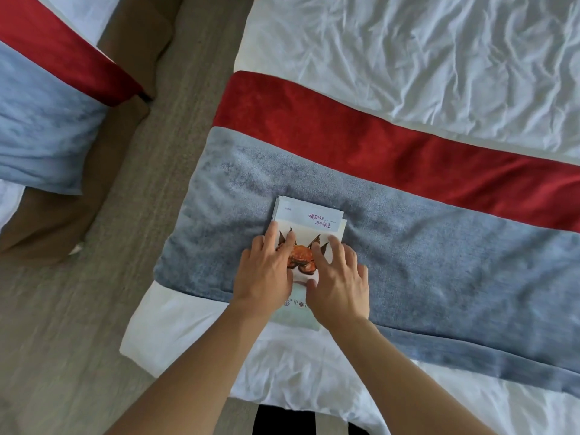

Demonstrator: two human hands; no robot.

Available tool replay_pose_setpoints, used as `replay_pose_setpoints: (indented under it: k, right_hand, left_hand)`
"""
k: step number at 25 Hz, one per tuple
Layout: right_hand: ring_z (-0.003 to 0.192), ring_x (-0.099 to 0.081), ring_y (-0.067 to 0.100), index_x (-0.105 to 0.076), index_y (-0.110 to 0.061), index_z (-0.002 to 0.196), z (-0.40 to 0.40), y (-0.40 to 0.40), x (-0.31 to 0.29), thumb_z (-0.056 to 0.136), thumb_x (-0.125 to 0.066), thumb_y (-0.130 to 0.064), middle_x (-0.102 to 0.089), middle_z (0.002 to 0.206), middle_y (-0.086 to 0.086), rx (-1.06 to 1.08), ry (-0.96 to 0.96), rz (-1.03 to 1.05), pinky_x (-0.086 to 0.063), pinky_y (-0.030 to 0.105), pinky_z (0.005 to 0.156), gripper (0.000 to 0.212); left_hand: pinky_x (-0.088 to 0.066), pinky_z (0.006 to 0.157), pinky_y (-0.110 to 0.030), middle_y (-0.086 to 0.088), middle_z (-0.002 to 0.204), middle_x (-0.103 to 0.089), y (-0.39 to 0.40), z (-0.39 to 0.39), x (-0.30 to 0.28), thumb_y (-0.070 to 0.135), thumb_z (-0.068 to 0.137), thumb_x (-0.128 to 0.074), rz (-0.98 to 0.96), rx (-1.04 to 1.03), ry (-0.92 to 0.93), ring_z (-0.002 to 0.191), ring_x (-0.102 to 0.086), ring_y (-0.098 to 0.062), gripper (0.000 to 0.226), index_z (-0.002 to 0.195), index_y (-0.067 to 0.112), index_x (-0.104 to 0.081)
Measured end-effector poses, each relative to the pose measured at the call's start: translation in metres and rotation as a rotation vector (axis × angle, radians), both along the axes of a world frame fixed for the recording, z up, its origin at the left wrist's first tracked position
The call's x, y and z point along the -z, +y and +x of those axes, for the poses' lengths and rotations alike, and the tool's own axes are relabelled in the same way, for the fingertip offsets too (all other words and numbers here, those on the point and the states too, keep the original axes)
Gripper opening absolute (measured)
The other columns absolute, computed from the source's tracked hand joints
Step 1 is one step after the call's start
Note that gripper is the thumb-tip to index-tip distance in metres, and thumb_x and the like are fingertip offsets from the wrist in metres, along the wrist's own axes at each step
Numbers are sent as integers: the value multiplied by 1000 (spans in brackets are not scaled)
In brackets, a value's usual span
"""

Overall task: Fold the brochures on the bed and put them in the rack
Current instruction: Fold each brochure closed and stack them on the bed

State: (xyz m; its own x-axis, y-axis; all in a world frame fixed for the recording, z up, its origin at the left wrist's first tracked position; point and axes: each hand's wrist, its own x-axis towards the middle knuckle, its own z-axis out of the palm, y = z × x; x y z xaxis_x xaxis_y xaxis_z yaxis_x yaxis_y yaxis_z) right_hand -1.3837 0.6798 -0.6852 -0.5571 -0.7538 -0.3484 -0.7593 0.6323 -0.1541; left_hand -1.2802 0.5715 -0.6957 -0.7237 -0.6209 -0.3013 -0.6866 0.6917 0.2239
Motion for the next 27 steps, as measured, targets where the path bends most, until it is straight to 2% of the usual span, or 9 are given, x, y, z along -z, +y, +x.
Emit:
replay_pose_setpoints:
  k: [6, 8, 10, 11, 13, 16, 21, 24, 27]
  right_hand:
    - [133, -35, 27, -45, -29, 142, -5, -5, 0, 81, -69, -27, -32, 150, 2, 33, -67, -30, -42, 45, 95, 66]
    - [124, -46, 26, -43, -26, 141, -6, -1, -3, 83, -71, -28, -38, 141, 1, 215, -169, -114, -49, 41, 88, 65]
    - [117, -53, 24, -38, -24, 143, -6, 0, -4, 86, -69, -34, -46, 134, 0, 444, -251, -176, -50, 36, 78, 66]
    - [118, -53, 24, -37, -23, 144, -4, -1, -4, 87, -68, -38, -51, 133, 0, 504, -271, -180, -50, 35, 79, 66]
    - [118, -53, 24, -36, -23, 144, -1, -2, -3, 87, -66, -39, -57, 130, 1, 547, -293, -187, -48, 37, 82, 65]
    - [114, -54, 26, -33, -23, 143, -1, -12, -1, 85, -65, -29, -61, 122, 3, 615, -315, -169, -45, 36, 76, 66]
    - [111, -51, 31, -14, -27, 154, 3, -18, -3, 85, -68, -20, -53, 118, 10, 580, -362, -135, -41, 37, 79, 88]
    - [88, -53, 31, -11, -32, 156, 2, -21, -4, 84, -62, -13, -47, 111, 9, 579, -402, -146, -38, 34, 73, 90]
    - [64, -42, 18, -9, -40, 155, 0, -20, -4, 84, -60, -12, -41, 110, 4, 600, -432, -157, -36, 33, 66, 92]
  left_hand:
    - [-48, 92, -43, -9, 154, -23, -5, -1, -2, 23, 82, -67, 68, -21, 57, 121, -43, -31, 69, 145, 23, -40]
    - [-48, 97, -42, -11, 156, -25, -5, 5, -5, 25, 85, -70, 165, -117, 156, 128, -40, -31, 76, 152, 20, -32]
    - [-42, 105, -39, -12, 153, -31, -6, 0, -5, 26, 89, -69, 300, -318, 254, 135, -36, -29, 81, 155, 12, -23]
    - [-40, 106, -38, -13, 149, -36, -7, -4, -5, 25, 91, -66, 332, -410, 263, 135, -37, -28, 79, 154, 9, -22]
    - [-41, 99, -36, -14, 139, -45, -6, -14, -6, 22, 91, -62, 307, -485, 207, 127, -42, -29, 70, 150, 7, -28]
    - [-44, 89, -37, -16, 127, -48, -8, -22, -7, 17, 87, -60, 229, -460, 74, 116, -44, -32, 60, 141, 6, -36]
    - [-44, 85, -38, -15, 117, -45, -3, -23, -14, 12, 87, -58, 188, -386, 64, 107, -44, -32, 80, 156, 17, -17]
    - [-47, 82, -39, -14, 111, -44, -5, -22, -17, 7, 87, -56, 225, -415, 141, 97, -48, -32, 82, 157, 25, -17]
    - [-49, 80, -37, -10, 106, -42, -5, -19, -16, 2, 85, -56, 250, -432, 233, 95, -48, -28, 84, 156, 27, -19]
